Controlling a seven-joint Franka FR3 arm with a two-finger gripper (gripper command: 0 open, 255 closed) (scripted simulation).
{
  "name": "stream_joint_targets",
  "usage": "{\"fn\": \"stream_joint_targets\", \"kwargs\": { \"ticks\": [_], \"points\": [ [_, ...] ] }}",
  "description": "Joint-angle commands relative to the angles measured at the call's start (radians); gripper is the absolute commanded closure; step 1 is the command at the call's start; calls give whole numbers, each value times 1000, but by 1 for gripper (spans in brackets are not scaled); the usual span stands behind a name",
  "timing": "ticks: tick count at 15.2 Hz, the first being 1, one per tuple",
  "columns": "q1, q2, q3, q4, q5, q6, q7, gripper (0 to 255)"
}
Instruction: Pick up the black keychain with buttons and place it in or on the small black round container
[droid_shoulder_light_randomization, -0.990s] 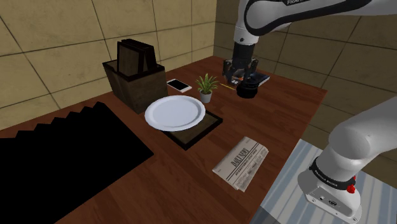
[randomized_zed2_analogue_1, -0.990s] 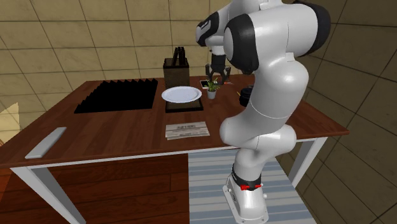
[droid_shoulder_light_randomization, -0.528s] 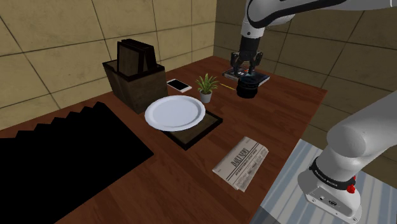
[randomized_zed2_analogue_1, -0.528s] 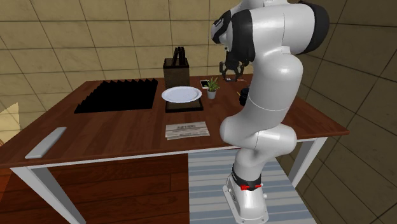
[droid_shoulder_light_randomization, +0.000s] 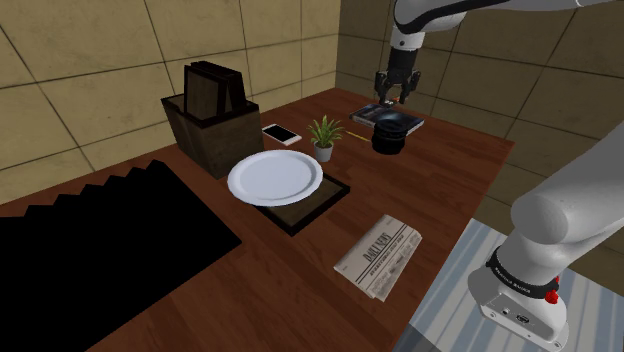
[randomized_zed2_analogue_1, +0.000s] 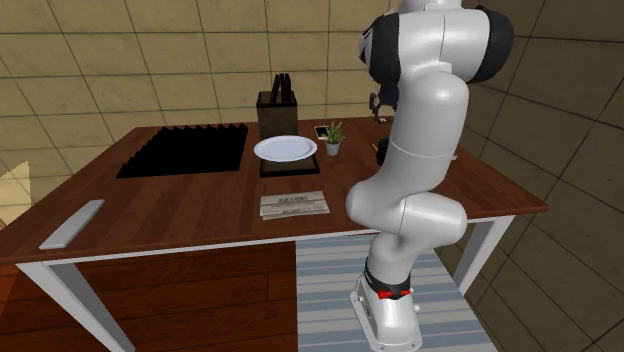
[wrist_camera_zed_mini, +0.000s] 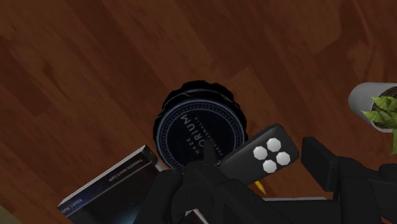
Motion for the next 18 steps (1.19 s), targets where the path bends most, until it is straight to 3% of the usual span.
{"fn": "stream_joint_targets", "kwargs": {
  "ticks": [1, 18],
  "points": [
    [-11, 27, -12, 11, -6, 16, -22, 255],
    [-9, 71, -8, -145, -12, 215, -18, 255]
  ]
}}
